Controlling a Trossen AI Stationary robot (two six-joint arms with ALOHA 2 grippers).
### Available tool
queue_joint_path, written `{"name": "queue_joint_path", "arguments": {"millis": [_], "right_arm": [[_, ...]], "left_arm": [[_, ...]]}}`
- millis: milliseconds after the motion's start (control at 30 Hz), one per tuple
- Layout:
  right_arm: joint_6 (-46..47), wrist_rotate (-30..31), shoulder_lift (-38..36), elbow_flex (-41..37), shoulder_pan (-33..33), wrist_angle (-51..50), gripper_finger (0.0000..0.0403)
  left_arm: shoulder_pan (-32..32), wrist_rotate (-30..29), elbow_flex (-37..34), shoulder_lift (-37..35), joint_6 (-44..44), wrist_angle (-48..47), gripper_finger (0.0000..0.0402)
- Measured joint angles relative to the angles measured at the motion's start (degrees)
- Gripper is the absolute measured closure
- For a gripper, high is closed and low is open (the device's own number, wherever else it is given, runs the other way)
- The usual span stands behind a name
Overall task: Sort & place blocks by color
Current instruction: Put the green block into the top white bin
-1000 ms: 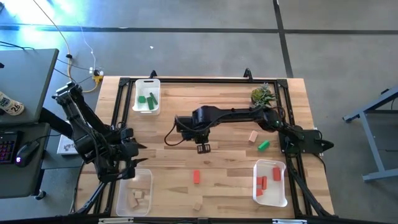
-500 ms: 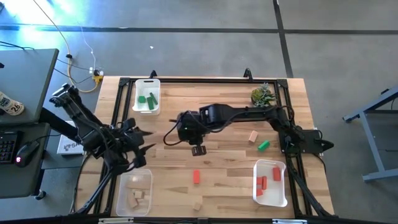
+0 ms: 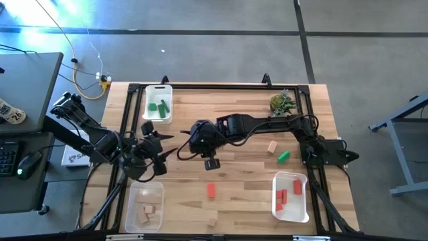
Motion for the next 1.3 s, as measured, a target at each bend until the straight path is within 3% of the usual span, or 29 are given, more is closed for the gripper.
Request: {"name": "queue_joint_path", "arguments": {"millis": [300, 700, 1300], "right_arm": [[0.12, 8.73, -1.83, 0.04, 0.79, 1.16, 0.0332], [-0.01, 14.69, -4.53, 0.04, 2.07, 3.91, 0.0332], [-0.93, 14.84, -5.00, 0.04, 4.20, 8.59, 0.0332]], "left_arm": [[6.70, 8.27, 0.00, 0.00, 3.26, 2.16, 0.0206], [8.77, 10.93, -0.02, 0.00, 19.80, 15.58, 0.0206], [8.75, 12.63, 0.00, 0.00, 22.65, 24.71, 0.0206]]}}
